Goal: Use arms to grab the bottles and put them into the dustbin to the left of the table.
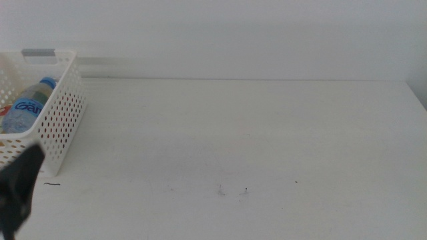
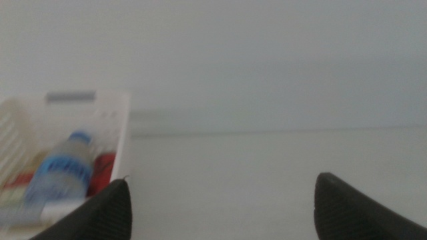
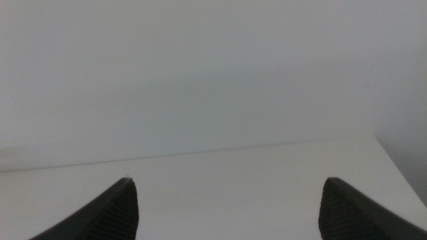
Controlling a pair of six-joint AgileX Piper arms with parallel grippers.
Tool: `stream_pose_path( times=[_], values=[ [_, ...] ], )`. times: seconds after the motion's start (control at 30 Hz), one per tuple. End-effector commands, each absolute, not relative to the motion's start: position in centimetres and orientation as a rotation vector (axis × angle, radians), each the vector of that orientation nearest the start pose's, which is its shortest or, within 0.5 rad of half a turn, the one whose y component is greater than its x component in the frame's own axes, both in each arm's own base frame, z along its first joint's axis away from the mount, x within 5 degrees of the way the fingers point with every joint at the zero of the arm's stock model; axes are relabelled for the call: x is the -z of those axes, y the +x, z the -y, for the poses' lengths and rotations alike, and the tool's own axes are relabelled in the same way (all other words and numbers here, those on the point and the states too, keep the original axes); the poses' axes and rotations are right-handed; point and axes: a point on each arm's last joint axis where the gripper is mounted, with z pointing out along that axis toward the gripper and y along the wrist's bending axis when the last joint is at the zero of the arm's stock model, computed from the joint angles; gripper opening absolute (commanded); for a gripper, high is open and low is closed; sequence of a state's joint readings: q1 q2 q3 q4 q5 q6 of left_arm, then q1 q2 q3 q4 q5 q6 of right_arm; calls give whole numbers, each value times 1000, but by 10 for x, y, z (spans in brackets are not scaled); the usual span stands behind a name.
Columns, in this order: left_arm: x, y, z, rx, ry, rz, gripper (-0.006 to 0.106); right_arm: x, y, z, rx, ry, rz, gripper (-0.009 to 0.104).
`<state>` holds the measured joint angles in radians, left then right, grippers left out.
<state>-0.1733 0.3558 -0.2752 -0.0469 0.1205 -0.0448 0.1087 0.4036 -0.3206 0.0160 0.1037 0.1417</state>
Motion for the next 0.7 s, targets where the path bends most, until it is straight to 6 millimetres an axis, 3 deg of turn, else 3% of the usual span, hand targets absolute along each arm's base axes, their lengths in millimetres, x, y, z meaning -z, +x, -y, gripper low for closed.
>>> stream_pose_path(
  times=[0.0,0.2,0.3,0.37,0.67],
  values=[
    [-250,78,12,191,40,-1687,94,-254,77,-5,-186,101,-1647,90],
    [-212,62,6,167,-23,-1628,94,-201,56,-2,-152,104,-1620,90],
    [-205,56,4,157,-39,-1575,94,-196,56,-2,-141,101,-1669,90],
    [-198,56,4,148,-43,-1647,94,-197,56,-2,-137,98,-1662,90],
    [-205,56,3,129,-41,-1571,94,-197,56,-2,-134,95,-1660,90]
  ],
)
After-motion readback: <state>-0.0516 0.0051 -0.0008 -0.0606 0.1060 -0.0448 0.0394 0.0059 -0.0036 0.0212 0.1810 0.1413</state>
